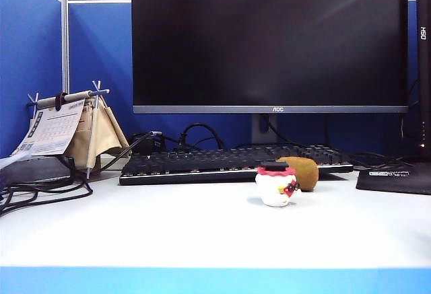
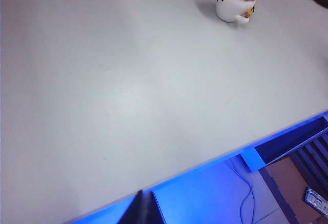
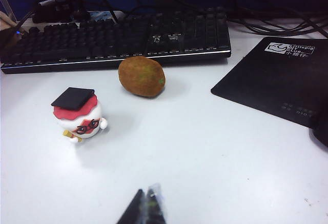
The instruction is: Place the kiwi on top of the doll with a flat head.
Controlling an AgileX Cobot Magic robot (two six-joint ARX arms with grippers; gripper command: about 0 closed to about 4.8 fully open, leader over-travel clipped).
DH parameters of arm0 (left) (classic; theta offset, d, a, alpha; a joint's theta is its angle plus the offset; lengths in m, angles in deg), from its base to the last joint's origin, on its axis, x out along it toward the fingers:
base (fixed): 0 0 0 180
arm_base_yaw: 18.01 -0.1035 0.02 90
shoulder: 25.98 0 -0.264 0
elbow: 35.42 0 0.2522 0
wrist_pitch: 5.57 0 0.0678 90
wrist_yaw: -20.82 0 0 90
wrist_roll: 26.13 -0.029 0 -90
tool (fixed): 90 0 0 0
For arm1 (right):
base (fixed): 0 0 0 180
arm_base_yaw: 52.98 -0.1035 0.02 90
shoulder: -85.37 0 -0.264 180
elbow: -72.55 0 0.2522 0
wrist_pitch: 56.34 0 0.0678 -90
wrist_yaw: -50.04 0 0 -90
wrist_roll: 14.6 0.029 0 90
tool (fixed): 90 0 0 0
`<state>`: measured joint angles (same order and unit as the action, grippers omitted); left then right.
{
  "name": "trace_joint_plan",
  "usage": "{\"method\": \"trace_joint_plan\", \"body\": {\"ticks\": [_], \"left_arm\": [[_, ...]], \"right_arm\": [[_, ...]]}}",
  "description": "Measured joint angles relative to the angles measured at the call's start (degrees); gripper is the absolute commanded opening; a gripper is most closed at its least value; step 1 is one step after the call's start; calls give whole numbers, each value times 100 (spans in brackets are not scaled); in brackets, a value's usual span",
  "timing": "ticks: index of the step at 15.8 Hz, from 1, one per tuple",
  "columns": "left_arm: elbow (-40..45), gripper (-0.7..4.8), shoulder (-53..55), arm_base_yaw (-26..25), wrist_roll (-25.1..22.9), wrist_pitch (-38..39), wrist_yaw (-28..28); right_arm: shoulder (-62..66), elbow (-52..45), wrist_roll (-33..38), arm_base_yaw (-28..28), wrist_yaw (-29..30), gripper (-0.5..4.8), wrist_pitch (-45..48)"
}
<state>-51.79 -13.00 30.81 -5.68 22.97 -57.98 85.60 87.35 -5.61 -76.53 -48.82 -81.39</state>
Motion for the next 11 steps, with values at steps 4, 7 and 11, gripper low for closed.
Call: {"method": "trace_joint_plan", "body": {"ticks": [4,7,11], "left_arm": [[0,-5,0,0,2,0,0],[2,-5,0,0,-4,0,20],[-39,38,2,0,-24,-828,-177]], "right_arm": [[0,-7,0,0,-9,-1,140],[0,-7,0,0,-33,-1,243],[0,-9,0,2,-11,0,350]]}}
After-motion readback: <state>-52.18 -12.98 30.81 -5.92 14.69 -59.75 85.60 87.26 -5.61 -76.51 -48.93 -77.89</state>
